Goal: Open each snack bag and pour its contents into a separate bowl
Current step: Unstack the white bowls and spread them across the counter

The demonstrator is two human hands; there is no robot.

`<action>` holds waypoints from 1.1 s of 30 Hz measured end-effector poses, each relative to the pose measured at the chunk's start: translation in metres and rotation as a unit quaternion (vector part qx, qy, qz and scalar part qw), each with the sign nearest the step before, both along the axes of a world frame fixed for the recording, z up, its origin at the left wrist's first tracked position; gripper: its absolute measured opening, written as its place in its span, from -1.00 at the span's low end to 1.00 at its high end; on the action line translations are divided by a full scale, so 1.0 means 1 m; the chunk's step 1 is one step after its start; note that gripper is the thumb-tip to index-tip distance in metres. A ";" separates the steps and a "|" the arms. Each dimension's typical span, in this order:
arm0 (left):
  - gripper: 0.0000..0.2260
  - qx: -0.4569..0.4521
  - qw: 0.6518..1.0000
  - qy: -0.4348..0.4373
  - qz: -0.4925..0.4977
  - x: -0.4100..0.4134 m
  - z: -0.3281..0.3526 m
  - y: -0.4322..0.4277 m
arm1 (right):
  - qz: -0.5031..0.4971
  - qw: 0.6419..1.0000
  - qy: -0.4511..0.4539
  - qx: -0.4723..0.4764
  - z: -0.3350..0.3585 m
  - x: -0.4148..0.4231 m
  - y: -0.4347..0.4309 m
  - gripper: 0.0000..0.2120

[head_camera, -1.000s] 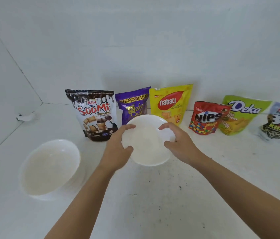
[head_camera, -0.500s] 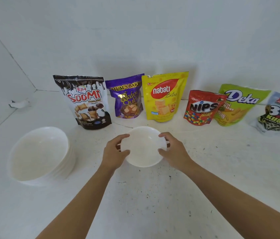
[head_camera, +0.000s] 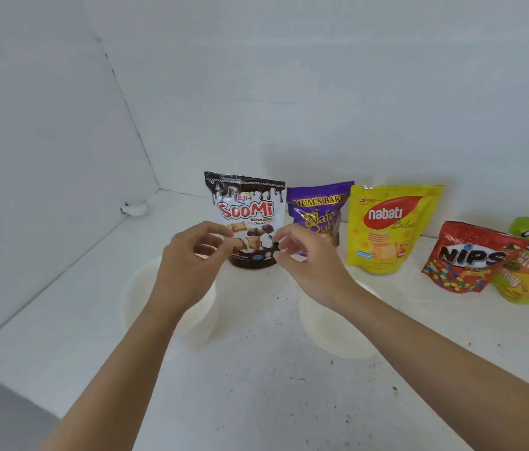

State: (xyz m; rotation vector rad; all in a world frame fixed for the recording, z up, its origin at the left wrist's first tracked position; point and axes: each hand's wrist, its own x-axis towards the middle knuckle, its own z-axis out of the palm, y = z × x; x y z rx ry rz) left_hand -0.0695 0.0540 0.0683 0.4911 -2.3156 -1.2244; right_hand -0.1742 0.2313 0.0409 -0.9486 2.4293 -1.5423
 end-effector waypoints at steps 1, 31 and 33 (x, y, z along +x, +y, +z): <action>-0.93 -0.017 1.000 -0.001 0.022 0.010 -0.002 -0.011 | 0.015 1.000 -0.005 0.002 0.001 0.004 -0.014 -0.84; -0.37 0.087 0.981 -0.169 0.024 0.087 -0.066 -0.123 | 0.061 0.985 -0.023 0.161 -0.049 0.049 -0.127 -0.52; -0.37 0.083 0.985 -0.149 0.022 0.083 -0.054 -0.122 | 0.055 0.988 -0.025 0.140 -0.036 0.045 -0.122 -0.51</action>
